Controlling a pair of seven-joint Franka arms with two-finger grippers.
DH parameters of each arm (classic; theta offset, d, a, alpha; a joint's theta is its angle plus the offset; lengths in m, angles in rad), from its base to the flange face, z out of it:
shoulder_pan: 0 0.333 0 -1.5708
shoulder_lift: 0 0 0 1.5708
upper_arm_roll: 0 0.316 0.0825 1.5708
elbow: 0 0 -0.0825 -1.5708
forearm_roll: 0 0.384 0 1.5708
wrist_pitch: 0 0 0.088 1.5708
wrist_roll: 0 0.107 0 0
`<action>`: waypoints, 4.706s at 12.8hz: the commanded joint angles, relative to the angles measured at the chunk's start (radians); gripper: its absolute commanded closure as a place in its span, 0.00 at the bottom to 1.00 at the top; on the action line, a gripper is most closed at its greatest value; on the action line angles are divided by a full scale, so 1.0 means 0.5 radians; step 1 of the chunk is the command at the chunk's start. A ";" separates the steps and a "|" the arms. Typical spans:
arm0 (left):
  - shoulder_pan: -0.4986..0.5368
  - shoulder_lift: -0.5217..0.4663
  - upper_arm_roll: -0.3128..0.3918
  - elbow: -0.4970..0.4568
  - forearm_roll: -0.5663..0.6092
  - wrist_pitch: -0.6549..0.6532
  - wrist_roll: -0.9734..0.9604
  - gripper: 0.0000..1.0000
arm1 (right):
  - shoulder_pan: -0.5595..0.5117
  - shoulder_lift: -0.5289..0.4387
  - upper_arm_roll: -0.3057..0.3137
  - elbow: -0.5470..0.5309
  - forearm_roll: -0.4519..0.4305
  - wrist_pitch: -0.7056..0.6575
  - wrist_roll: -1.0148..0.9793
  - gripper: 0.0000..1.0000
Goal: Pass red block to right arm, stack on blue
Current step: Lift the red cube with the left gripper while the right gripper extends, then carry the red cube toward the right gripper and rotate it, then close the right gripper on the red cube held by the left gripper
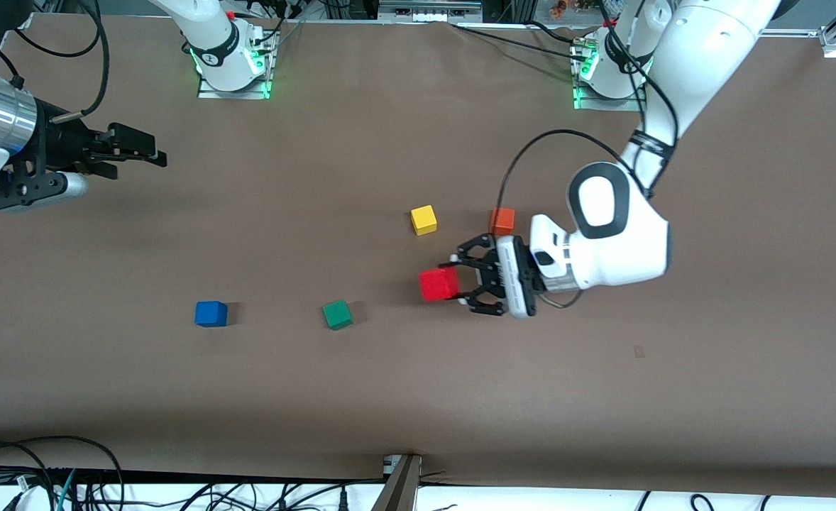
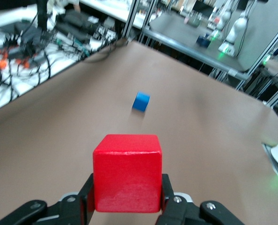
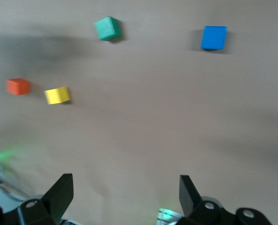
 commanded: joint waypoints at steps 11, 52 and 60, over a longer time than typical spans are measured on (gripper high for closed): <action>-0.367 0.074 -0.139 0.352 -0.426 0.370 0.240 1.00 | -0.347 0.673 -0.016 0.020 1.900 -0.225 -0.048 0.00; -1.064 0.518 0.361 1.122 -0.564 0.705 -0.152 1.00 | -0.043 1.029 0.006 -0.146 2.932 -0.053 -0.195 0.43; -1.073 0.515 0.364 1.119 -0.561 0.705 -0.260 1.00 | -0.046 1.030 0.006 -0.146 2.932 -0.056 -0.207 0.66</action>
